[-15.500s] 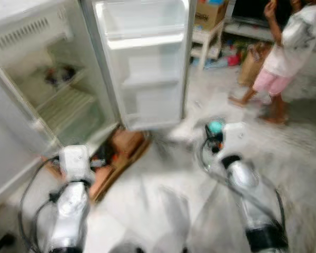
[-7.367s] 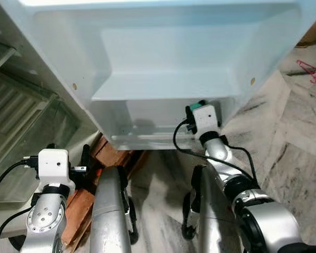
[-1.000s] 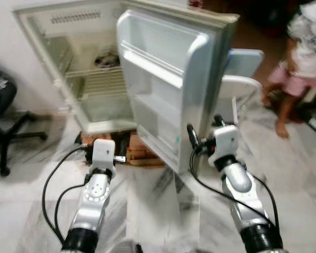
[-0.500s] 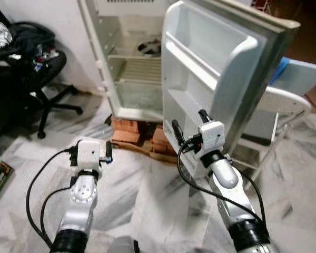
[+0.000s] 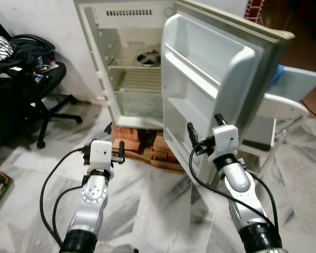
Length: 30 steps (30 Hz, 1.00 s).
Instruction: Restocking fridge
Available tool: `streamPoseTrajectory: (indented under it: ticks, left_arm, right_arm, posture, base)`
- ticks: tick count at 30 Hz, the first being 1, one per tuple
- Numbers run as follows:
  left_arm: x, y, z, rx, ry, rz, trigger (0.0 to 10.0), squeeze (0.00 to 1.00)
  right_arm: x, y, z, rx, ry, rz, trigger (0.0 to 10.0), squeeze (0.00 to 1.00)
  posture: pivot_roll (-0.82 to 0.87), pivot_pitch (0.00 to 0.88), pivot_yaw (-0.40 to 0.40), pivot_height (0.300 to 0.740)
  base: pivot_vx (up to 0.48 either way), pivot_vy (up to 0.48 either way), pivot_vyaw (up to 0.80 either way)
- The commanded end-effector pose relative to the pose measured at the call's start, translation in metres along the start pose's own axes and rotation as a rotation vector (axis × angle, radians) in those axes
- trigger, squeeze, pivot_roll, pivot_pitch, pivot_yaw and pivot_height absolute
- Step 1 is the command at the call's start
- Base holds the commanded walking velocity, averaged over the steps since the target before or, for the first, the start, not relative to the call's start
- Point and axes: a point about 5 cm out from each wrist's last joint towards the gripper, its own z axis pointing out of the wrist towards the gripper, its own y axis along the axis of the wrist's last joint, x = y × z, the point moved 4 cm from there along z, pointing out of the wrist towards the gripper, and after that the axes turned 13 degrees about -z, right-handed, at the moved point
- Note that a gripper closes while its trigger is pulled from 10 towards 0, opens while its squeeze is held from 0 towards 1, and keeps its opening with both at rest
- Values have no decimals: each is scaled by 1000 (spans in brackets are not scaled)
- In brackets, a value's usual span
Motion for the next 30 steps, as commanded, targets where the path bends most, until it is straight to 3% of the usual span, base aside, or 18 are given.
streamPoseTrajectory:
  ticks: [1,7,15,18,19,21,23,25,28,29,30]
  left_arm:
    - [0,2,1,-5,2,-4,10000,0]
    - [-1,1,1,0,-4,-11,10000,0]
    - [-3,1,0,-6,-14,-27,10000,0]
    - [1,0,-3,-2,-11,-30,10000,0]
    - [1,0,-3,-2,-11,-30,10000,0]
    - [3,0,-5,0,-8,-27,10000,0]
    - [5,-1,-6,1,-6,-25,10000,0]
    - [15,-5,-14,13,12,-6,10000,0]
    - [35,-15,-30,41,59,16,10000,0]
    - [35,-15,-30,41,59,16,10000,0]
    - [50,-23,-41,70,105,12,10000,0]
  right_arm:
    - [1,2,1,-9,4,-2,10000,0]
    - [2,2,0,-9,-1,-3,10000,0]
    - [4,0,-2,-7,21,19,10000,0]
    - [47,-8,-24,34,385,205,10000,0]
    - [47,-8,-24,34,385,205,10000,0]
    - [59,-13,-38,61,533,232,10000,0]
    - [59,-16,-42,74,574,221,10000,0]
    - [49,-29,-42,124,573,153,10000,0]
    - [26,-45,-35,188,479,85,10000,0]
    - [26,-45,-35,188,479,85,10000,0]
    - [7,-54,-31,226,405,49,10000,0]
  posture:
    - [-78,0,61,740]
    - [-77,0,62,740]
    - [-78,0,64,740]
    - [-76,0,61,740]
    - [-76,0,61,740]
    - [-76,0,61,740]
    - [-76,0,61,740]
    - [-72,0,62,740]
    - [-55,0,57,740]
    - [-55,0,57,740]
    - [-44,0,52,740]
  base:
    - [289,0,0]
    - [289,-188,0]
    - [0,0,0]
    - [0,0,0]
    - [0,0,0]
    - [0,0,0]
    - [0,0,0]
    - [0,0,0]
    - [0,0,0]
    - [0,0,0]
    - [0,0,0]
